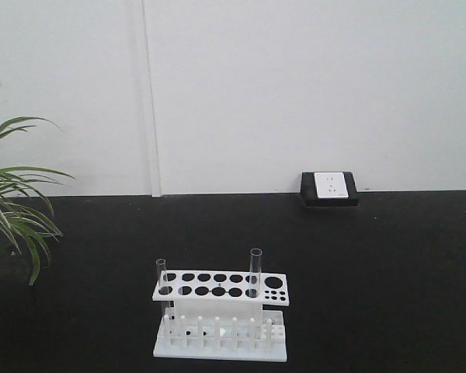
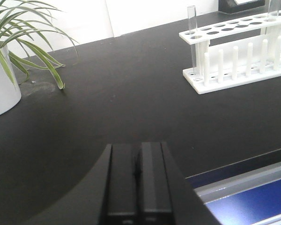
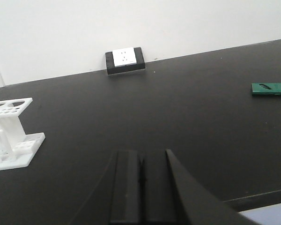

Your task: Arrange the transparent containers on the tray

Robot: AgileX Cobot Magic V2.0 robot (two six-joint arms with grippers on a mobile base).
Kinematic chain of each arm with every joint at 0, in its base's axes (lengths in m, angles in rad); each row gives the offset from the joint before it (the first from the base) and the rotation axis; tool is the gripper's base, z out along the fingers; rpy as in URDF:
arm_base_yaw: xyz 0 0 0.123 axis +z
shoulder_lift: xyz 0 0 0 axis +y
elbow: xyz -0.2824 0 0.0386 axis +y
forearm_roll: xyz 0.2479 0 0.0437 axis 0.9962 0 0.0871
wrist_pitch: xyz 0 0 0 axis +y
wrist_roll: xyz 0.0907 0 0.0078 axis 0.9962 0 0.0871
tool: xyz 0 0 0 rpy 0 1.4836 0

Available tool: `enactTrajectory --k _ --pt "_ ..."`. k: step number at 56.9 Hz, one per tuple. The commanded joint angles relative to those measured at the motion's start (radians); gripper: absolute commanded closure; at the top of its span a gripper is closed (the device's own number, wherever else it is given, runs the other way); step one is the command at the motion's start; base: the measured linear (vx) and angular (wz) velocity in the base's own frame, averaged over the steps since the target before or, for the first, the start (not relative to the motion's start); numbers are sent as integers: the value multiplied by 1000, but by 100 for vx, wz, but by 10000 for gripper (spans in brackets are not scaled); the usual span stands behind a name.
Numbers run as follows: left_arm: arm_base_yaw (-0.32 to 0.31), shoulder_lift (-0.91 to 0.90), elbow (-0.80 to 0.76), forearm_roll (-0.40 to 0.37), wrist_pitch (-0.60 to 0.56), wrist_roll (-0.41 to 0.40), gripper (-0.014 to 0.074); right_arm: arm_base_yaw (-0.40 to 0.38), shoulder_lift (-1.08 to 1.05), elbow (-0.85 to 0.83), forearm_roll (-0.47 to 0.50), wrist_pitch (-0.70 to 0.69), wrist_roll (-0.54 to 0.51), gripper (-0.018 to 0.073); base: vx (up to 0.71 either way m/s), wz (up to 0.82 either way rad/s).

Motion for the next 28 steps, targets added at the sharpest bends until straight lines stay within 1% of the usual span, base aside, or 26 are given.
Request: enactTrajectory --k 1,28 --pt "-2 -24 33 -3 -84 -2 603 -6 -8 9 -7 -85 -6 571 0 0" --pt "-2 -24 33 -3 -84 -2 603 -6 -8 9 -7 -85 -6 571 0 0"
